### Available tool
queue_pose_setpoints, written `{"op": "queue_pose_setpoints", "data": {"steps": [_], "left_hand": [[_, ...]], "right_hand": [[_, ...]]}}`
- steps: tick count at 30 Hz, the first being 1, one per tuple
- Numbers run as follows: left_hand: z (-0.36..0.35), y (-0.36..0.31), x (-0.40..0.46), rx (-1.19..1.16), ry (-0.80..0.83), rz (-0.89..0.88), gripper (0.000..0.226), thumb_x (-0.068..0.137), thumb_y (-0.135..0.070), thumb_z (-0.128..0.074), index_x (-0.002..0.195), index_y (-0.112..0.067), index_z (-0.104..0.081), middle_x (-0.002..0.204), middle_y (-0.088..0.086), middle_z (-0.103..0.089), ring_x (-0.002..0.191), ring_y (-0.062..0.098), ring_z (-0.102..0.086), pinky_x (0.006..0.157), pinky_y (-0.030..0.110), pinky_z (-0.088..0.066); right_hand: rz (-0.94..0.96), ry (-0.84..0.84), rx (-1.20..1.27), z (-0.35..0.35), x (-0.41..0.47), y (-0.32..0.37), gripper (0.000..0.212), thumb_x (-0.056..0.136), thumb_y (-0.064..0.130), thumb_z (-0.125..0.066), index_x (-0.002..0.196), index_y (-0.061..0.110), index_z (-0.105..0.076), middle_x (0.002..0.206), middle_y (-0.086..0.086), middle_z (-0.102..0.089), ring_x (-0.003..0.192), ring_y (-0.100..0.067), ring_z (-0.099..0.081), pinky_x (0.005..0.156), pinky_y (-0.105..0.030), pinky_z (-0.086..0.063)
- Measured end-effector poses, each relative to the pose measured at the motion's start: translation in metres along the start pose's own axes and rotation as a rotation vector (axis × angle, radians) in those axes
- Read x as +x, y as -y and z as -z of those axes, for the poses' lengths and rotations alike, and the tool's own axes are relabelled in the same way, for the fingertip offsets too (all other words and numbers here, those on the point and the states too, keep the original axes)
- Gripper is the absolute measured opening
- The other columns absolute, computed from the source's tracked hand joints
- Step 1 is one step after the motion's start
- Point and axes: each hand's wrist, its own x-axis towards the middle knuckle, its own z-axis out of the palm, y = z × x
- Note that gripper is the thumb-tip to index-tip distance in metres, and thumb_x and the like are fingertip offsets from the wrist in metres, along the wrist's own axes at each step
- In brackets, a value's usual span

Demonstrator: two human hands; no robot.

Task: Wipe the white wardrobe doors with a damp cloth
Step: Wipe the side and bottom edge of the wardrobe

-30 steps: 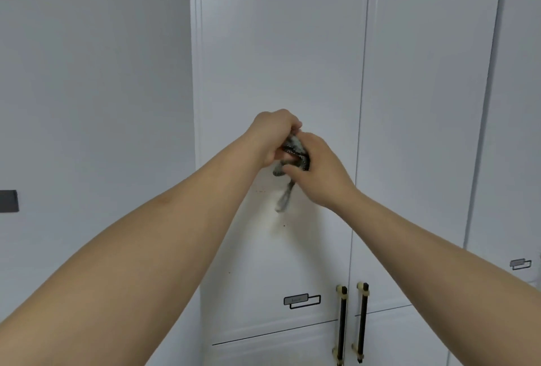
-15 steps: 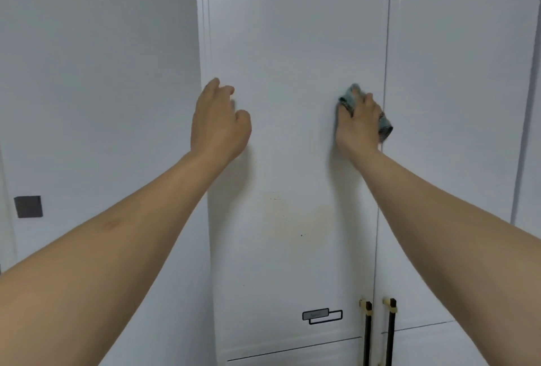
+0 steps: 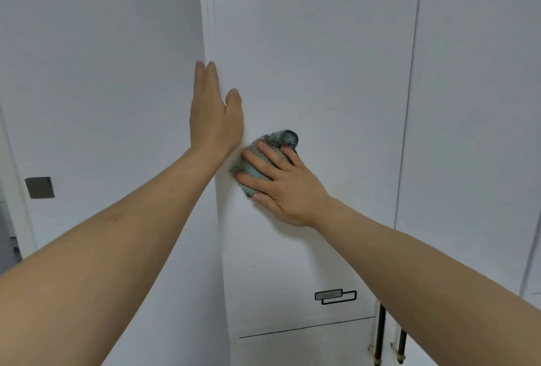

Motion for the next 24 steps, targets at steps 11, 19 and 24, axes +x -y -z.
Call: {"op": "queue_pose_setpoints", "data": {"steps": [11, 19, 24], "left_hand": [[-0.002, -0.007, -0.018, 0.171, 0.071, -0.026, 0.071, 0.096, -0.020, -0.043, 0.158, -0.008, -0.013, 0.169, -0.001, 0.010, 0.155, 0.014, 0.005, 0.123, 0.039, -0.021], [0.002, -0.012, -0.014, 0.101, 0.036, -0.005, 0.068, 0.100, -0.018, -0.041, 0.161, -0.011, -0.012, 0.170, 0.000, 0.002, 0.155, 0.011, -0.001, 0.116, 0.023, -0.010], [0.010, -0.014, -0.015, 0.142, 0.119, 0.002, 0.068, 0.100, -0.018, -0.039, 0.161, -0.011, -0.009, 0.170, 0.002, 0.004, 0.155, 0.013, 0.001, 0.116, 0.025, -0.010]], "right_hand": [[-0.507, -0.046, 0.039, 0.042, -0.060, -0.134, 0.056, 0.105, 0.050, -0.023, 0.159, 0.037, -0.021, 0.169, -0.006, -0.009, 0.155, -0.035, -0.004, 0.122, -0.055, -0.014], [-0.494, -0.348, 0.124, 0.020, 0.031, -0.031, 0.057, 0.100, 0.026, -0.053, 0.155, 0.019, -0.039, 0.160, -0.011, -0.035, 0.148, -0.038, -0.025, 0.117, -0.051, -0.023], [0.046, -0.117, 0.086, -0.014, -0.049, -0.011, 0.054, 0.096, 0.011, -0.047, 0.148, 0.023, -0.050, 0.160, -0.002, -0.037, 0.151, -0.030, -0.028, 0.116, -0.051, -0.031]]}}
